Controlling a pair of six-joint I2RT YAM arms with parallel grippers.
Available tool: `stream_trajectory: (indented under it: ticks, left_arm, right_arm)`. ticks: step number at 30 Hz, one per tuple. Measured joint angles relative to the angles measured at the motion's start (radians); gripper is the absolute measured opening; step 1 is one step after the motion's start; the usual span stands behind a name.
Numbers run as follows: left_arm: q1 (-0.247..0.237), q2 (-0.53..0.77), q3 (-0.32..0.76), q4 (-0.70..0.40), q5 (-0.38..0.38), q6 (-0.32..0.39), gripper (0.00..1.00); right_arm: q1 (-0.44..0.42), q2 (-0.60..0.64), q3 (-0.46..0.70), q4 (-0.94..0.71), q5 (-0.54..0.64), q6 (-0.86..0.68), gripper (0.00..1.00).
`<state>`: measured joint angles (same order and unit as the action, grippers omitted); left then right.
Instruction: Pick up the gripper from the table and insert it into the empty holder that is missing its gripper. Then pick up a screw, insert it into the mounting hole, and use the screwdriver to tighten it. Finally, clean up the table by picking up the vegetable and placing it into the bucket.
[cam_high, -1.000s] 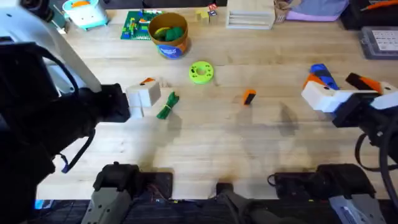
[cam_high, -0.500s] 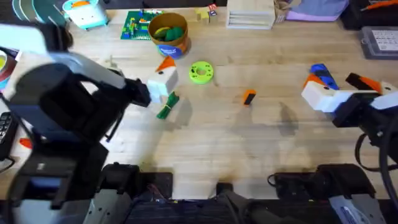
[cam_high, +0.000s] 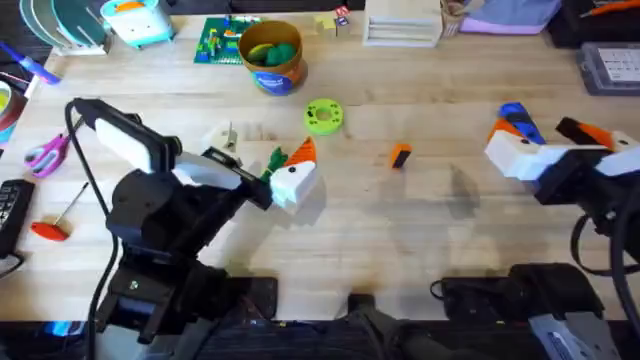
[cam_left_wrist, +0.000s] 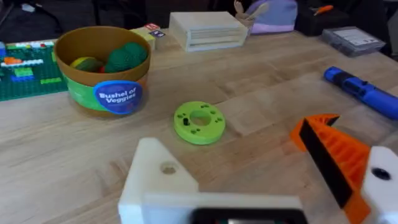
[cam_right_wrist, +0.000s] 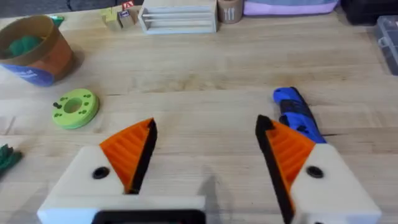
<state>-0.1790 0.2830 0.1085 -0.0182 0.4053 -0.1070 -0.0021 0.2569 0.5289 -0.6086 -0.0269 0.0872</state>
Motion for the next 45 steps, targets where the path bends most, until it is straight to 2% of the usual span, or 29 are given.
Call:
stream_trajectory:
  ticks: [10, 14, 18, 21, 36, 39, 45]
  left_arm:
    - [-0.005, -0.178, -0.095, -0.005, 0.018, -0.004, 0.993]
    - [-0.014, -0.258, -0.102, -0.034, 0.027, -0.006, 0.993]
    - [-0.030, -0.278, -0.102, -0.034, 0.034, -0.006, 0.993]
    - [-0.067, -0.278, -0.102, -0.034, 0.047, -0.006, 0.993]
    - [-0.365, -0.278, -0.102, -0.034, 0.058, -0.006, 0.993]
    - [-0.396, -0.278, -0.102, -0.033, 0.064, -0.006, 0.993]
    - [-0.400, -0.278, -0.102, -0.034, 0.066, -0.006, 0.993]
  right_arm:
    - [0.000, 0.000, 0.000, 0.000, 0.000, 0.000, 0.991]
    - [0.000, 0.000, 0.000, 0.000, 0.000, 0.000, 0.991]
    - [0.000, 0.000, 0.000, 0.000, 0.000, 0.000, 0.991]
    - [0.000, 0.000, 0.000, 0.000, 0.000, 0.000, 0.991]
    - [0.000, 0.000, 0.000, 0.000, 0.000, 0.003, 0.991]
    - [0.000, 0.000, 0.000, 0.000, 0.000, 0.003, 0.991]
    - [0.000, 0.000, 0.000, 0.000, 0.000, 0.003, 0.991]
